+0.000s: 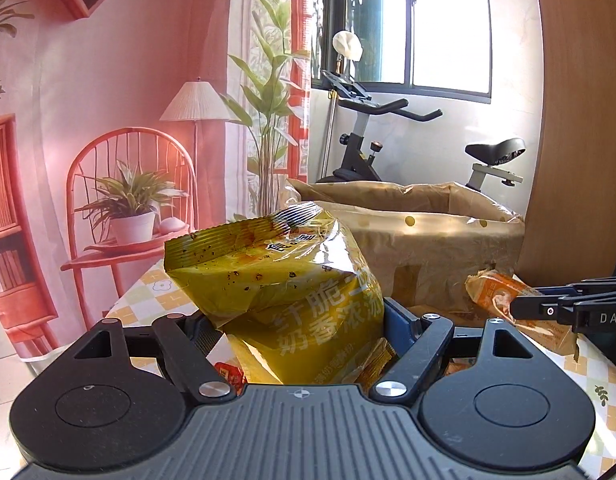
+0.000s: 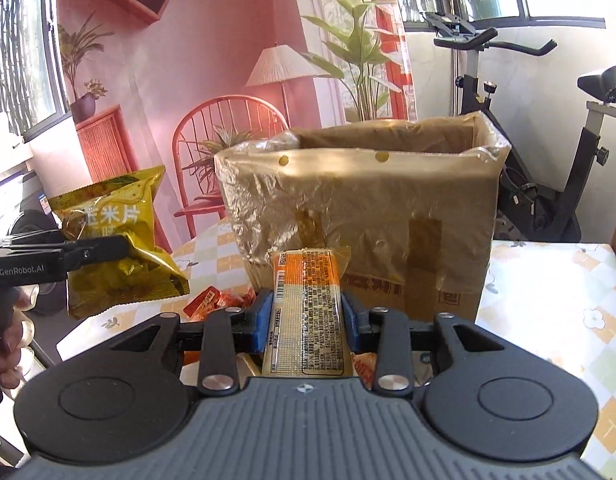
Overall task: Organize snacks
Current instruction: 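Carry the yellow bag and bread packet to the open box and release them, then grasp the orange chip bag with the left tool while the right tool grasps the bread packet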
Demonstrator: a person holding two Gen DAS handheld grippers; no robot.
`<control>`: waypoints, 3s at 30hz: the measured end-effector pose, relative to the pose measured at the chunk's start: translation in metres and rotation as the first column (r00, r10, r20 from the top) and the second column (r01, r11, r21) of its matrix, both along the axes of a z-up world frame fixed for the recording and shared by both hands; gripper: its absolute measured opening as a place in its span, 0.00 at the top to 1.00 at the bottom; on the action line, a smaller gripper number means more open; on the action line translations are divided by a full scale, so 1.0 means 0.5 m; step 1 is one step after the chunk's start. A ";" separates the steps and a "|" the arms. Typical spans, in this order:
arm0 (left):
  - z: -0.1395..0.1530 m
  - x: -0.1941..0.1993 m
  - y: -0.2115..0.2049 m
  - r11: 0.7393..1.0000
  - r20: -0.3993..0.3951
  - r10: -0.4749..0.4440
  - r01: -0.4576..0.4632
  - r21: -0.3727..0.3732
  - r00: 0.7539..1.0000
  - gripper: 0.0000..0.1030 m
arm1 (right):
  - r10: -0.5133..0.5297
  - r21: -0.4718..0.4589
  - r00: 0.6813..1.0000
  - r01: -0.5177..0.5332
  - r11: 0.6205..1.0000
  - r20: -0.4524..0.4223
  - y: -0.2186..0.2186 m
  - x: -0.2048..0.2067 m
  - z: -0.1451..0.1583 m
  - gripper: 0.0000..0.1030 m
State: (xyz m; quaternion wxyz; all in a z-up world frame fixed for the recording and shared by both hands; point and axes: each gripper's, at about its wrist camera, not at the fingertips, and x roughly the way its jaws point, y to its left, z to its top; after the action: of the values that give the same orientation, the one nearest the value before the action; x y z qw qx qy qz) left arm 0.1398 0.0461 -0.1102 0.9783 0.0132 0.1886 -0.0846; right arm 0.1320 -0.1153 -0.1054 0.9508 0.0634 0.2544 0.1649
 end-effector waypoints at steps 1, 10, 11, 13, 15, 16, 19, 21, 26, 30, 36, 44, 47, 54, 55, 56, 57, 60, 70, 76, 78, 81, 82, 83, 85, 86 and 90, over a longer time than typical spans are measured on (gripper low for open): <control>0.010 0.004 -0.003 1.000 0.014 -0.004 0.004 -0.001 1.000 0.20 | -0.011 -0.003 0.999 0.012 1.000 0.038 -0.009 0.002 0.023 0.63; 0.121 0.113 -0.068 0.999 0.134 -0.042 0.041 0.015 0.990 0.20 | -0.079 -0.023 0.980 0.085 0.996 0.185 -0.057 0.117 0.144 0.63; 0.131 0.135 -0.078 0.999 0.133 -0.047 0.046 0.009 0.990 0.20 | -0.081 -0.025 0.980 0.087 0.996 0.183 -0.062 0.140 0.149 0.63; 0.141 0.174 -0.097 0.999 0.134 -0.052 0.051 0.011 0.990 0.20 | -0.078 -0.039 0.981 0.087 0.995 0.180 -0.061 0.184 0.152 0.63; 0.148 0.223 -0.120 0.998 0.124 -0.054 0.051 0.024 0.991 0.20 | -0.075 -0.068 0.982 0.087 0.994 0.172 -0.061 0.229 0.148 0.63; 0.149 0.243 -0.128 0.998 0.118 -0.055 0.052 0.026 0.991 0.20 | -0.081 -0.082 0.982 0.096 0.992 0.168 -0.059 0.246 0.144 0.63; 0.144 0.304 -0.150 0.998 0.083 -0.056 0.054 0.021 0.995 0.20 | -0.087 -0.096 0.986 0.101 0.990 0.143 -0.059 0.296 0.120 0.63; 0.135 0.342 -0.163 0.998 0.055 -0.049 0.048 0.033 0.997 0.20 | -0.090 -0.114 0.990 0.102 0.988 0.110 -0.055 0.317 0.100 0.63; 0.110 0.389 -0.185 0.997 -0.004 -0.036 0.036 0.071 0.999 0.19 | -0.155 -0.123 0.987 0.160 0.979 0.046 -0.075 0.344 0.064 0.63; 0.090 0.403 -0.177 0.996 -0.045 -0.062 0.065 0.060 0.997 0.17 | -0.167 -0.153 0.986 0.168 0.974 0.019 -0.093 0.344 0.056 0.62; 0.083 0.402 -0.147 0.998 -0.082 -0.055 0.056 0.018 0.995 0.12 | -0.199 -0.120 0.979 0.202 0.972 0.038 -0.122 0.313 0.072 0.52; 0.133 0.346 -0.097 0.995 -0.064 -0.081 0.077 -0.059 0.995 0.12 | -0.192 -0.095 0.979 0.198 0.975 0.070 -0.121 0.251 0.109 0.47; 0.146 0.307 -0.062 0.992 -0.058 -0.095 0.090 -0.088 0.994 0.12 | -0.180 -0.067 0.980 0.186 0.980 0.086 -0.119 0.218 0.120 0.47; 0.128 0.223 0.025 0.991 -0.082 -0.105 0.097 -0.090 0.991 0.12 | -0.141 -0.024 0.984 0.145 0.989 0.108 -0.103 0.149 0.114 0.47; 0.122 0.214 0.036 0.991 -0.090 -0.104 0.096 -0.090 0.991 0.12 | -0.134 -0.021 0.985 0.137 0.990 0.110 -0.098 0.138 0.109 0.47; 0.115 0.204 0.050 0.992 -0.096 -0.099 0.090 -0.091 0.990 0.12 | -0.131 -0.022 0.985 0.134 0.991 0.113 -0.095 0.131 0.105 0.47; 0.104 0.190 0.065 0.992 -0.099 -0.094 0.085 -0.090 0.991 0.12 | -0.124 -0.027 0.985 0.128 0.991 0.121 -0.089 0.117 0.098 0.45; 0.064 0.165 0.093 0.995 -0.113 -0.082 0.075 -0.067 0.990 0.12 | -0.110 -0.042 0.986 0.116 0.992 0.124 -0.078 0.091 0.070 0.40; -0.059 0.166 0.154 0.993 -0.237 -0.080 0.058 -0.100 0.968 0.13 | -0.160 -0.063 0.985 0.155 0.986 -0.069 -0.056 0.065 -0.094 0.31; -0.100 0.174 0.162 0.995 -0.248 -0.088 0.071 -0.074 0.965 0.13 | -0.208 -0.075 0.961 0.197 0.978 -0.181 -0.051 0.073 -0.174 0.28; -0.121 0.181 0.151 0.992 -0.254 -0.120 0.110 -0.056 0.960 0.13 | -0.225 -0.058 0.953 0.218 0.974 -0.205 -0.050 0.076 -0.190 0.23; -0.158 0.204 0.146 0.984 -0.285 -0.177 0.161 -0.081 0.942 0.13 | -0.243 -0.054 0.943 0.237 0.970 -0.226 -0.043 0.076 -0.202 0.22; -0.170 0.212 0.145 0.981 -0.297 -0.193 0.175 -0.086 0.935 0.13 | -0.245 -0.059 0.942 0.238 0.970 -0.229 -0.039 0.076 -0.205 0.22; -0.183 0.219 0.140 0.979 -0.307 -0.205 0.188 -0.084 0.929 0.13 | -0.242 -0.063 0.942 0.234 0.970 -0.231 -0.034 0.077 -0.206 0.22; -0.201 0.226 0.135 0.976 -0.312 -0.217 0.206 -0.068 0.925 0.13 | -0.241 -0.070 0.942 0.231 0.970 -0.234 -0.027 0.077 -0.207 0.22; -0.209 0.228 0.133 0.975 -0.315 -0.222 0.214 -0.060 0.923 0.13 | -0.243 -0.074 0.941 0.232 0.970 -0.234 -0.026 0.076 -0.207 0.22; -0.227 0.240 0.128 0.962 -0.346 -0.274 0.258 -0.093 0.897 0.13 | -0.244 -0.096 0.938 0.227 0.969 -0.247 -0.016 0.078 -0.212 0.22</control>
State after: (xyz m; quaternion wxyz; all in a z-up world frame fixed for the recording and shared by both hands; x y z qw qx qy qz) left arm 0.2599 0.1101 -0.2239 0.9072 0.0015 0.3570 -0.2227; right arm 0.1709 -0.1235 -0.2112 0.9242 0.0827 0.3715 0.0319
